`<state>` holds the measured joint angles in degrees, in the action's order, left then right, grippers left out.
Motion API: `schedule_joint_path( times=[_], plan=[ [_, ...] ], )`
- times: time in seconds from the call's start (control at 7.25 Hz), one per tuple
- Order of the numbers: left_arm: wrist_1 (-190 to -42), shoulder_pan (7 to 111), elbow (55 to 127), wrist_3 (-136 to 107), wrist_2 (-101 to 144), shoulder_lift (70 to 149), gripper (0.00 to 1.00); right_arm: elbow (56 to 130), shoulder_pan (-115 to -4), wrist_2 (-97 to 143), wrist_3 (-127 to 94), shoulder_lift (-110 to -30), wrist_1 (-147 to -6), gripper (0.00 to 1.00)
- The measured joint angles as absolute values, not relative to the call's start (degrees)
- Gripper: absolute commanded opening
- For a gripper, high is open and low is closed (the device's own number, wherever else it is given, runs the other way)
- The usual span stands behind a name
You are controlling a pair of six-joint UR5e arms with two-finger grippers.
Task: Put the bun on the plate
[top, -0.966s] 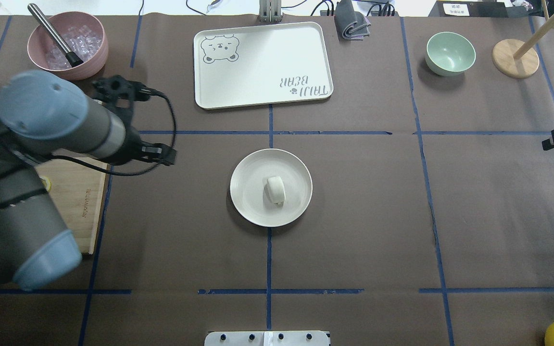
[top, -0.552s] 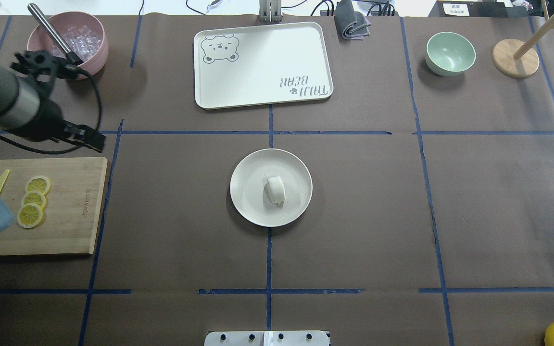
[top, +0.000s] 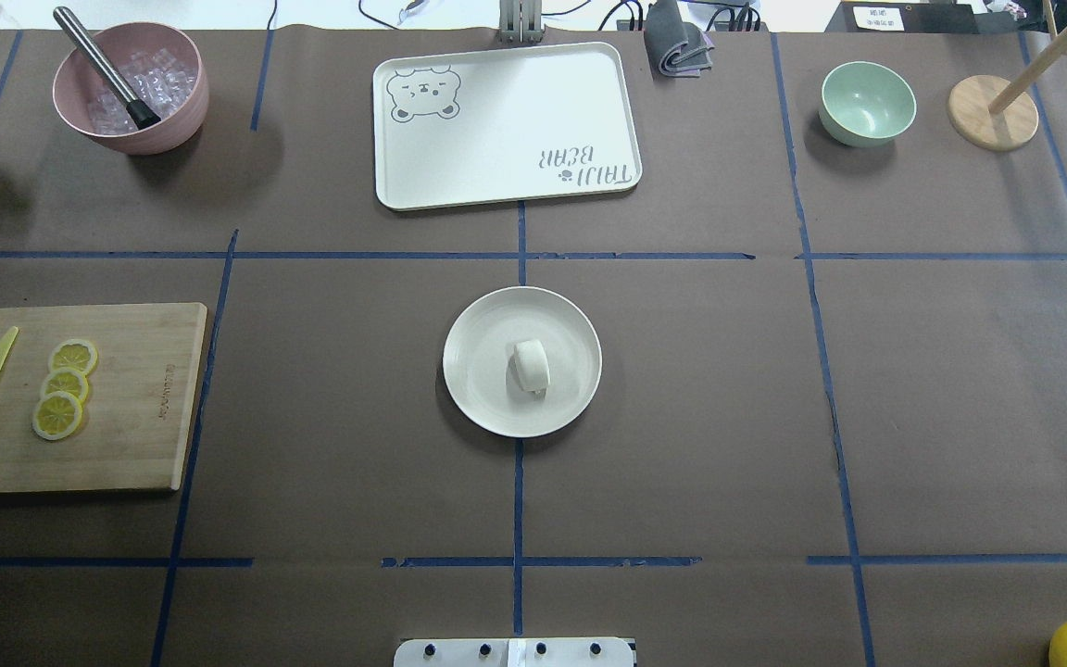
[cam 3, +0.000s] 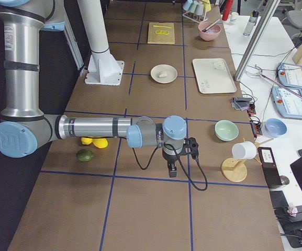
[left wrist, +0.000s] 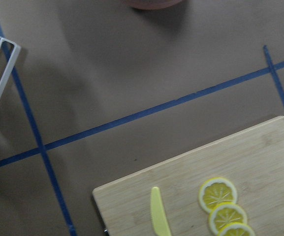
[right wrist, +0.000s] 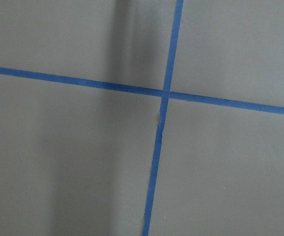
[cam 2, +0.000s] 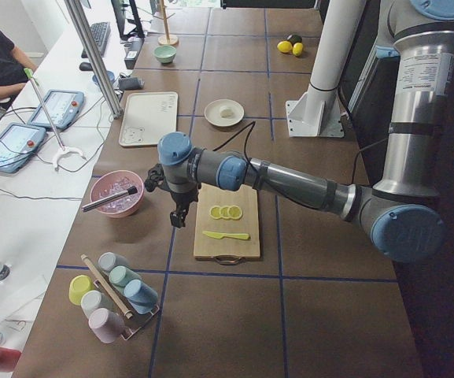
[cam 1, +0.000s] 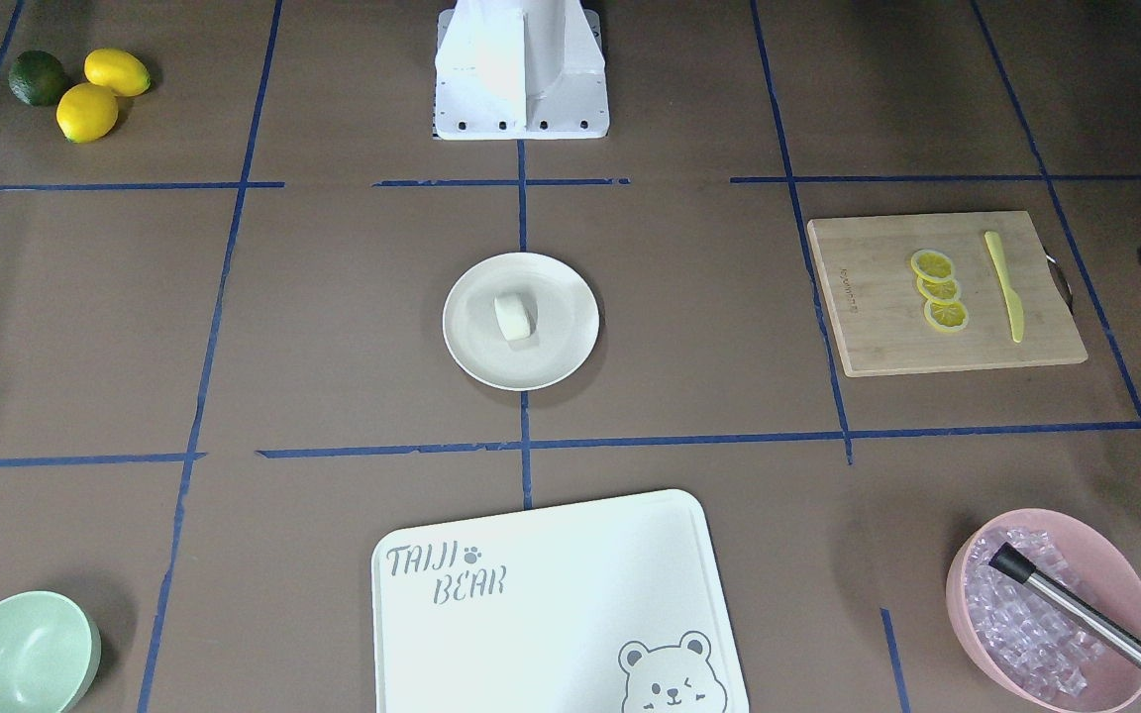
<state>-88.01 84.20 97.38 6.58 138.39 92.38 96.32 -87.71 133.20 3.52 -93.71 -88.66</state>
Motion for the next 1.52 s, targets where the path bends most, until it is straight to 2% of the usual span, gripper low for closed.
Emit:
schedule_joint_path(
  times=[0.28, 0.83, 1.52],
  plan=[
    [-86.39, 85.75, 94.74, 7.31, 138.46, 92.27, 1.00, 96.70, -87.89, 133.23, 4.12, -91.85, -92.09, 1.00],
    [-86.06, 86.45, 95.13, 5.52, 137.56, 91.55, 1.00, 96.77, -87.89, 133.52, 3.54, -90.51, -94.44, 1.00],
    [-89.26, 86.30, 100.60, -2.94, 137.63, 87.14, 1.00, 96.69, -87.91, 133.60, 3.48, -91.09, -94.29, 1.00]
  ],
)
